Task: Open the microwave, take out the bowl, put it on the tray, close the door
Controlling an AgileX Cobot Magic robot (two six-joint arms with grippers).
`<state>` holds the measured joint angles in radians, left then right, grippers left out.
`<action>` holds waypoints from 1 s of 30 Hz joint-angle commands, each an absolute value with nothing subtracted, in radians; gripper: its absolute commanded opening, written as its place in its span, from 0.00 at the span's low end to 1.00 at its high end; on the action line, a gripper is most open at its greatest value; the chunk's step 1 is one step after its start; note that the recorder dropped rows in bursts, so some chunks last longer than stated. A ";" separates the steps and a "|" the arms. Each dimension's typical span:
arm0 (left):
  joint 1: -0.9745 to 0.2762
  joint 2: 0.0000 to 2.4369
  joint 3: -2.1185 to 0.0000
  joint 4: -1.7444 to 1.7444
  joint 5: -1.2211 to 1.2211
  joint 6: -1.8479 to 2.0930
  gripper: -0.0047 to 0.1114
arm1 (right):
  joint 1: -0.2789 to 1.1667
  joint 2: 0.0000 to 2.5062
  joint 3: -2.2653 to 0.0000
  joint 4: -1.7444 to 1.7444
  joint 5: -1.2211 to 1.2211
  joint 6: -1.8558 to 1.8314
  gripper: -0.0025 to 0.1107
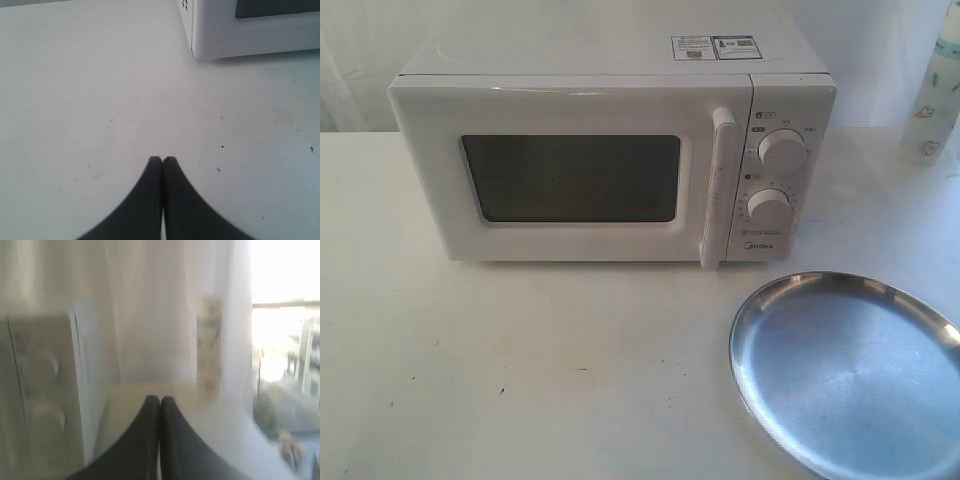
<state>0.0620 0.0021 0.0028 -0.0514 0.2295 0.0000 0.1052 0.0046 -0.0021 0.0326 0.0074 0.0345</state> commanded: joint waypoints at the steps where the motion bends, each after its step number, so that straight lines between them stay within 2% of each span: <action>1: 0.057 0.000 0.000 -0.053 0.233 0.000 0.04 | 0.110 0.000 0.000 0.052 -0.740 0.368 0.02; 2: 0.057 0.000 0.000 -0.053 0.233 0.000 0.04 | 0.110 0.000 -0.006 0.084 -0.941 0.455 0.02; 4: 0.057 0.000 0.000 -0.053 0.233 0.000 0.04 | 0.110 0.020 -0.118 0.095 -0.989 0.478 0.02; 6: 0.057 0.000 0.000 -0.053 0.233 0.000 0.04 | 0.110 0.113 -0.263 -0.024 -0.829 0.446 0.02; 7: 0.057 0.000 0.000 -0.053 0.233 0.000 0.04 | 0.110 0.223 -0.359 -0.223 -0.700 0.494 0.02; 8: 0.057 0.000 0.000 -0.053 0.233 0.000 0.04 | 0.110 0.297 -0.394 -0.370 -0.671 0.590 0.02; 9: 0.057 0.000 0.000 -0.053 0.233 0.000 0.04 | 0.110 0.468 -0.433 -0.652 -0.752 0.760 0.02; 11: 0.057 0.000 0.000 -0.053 0.233 0.000 0.04 | 0.110 0.770 -0.477 -0.925 -0.971 0.834 0.02; 13: 0.057 0.000 0.000 -0.053 0.233 0.000 0.04 | 0.110 1.090 -0.513 -1.026 -1.190 0.819 0.02; 15: 0.057 0.000 0.000 -0.053 0.233 0.000 0.04 | 0.110 1.385 -0.542 -1.042 -1.221 0.725 0.02; 17: 0.057 0.000 0.000 -0.053 0.233 0.000 0.04 | 0.110 1.534 -0.581 -1.110 -1.221 0.645 0.02; 24: 0.057 0.000 0.000 -0.053 0.233 0.000 0.04 | 0.106 1.831 -0.716 -1.321 -1.221 0.537 0.02; 30: 0.057 0.000 0.000 -0.053 0.233 0.000 0.04 | 0.106 1.903 -0.767 -1.313 -1.221 0.466 0.02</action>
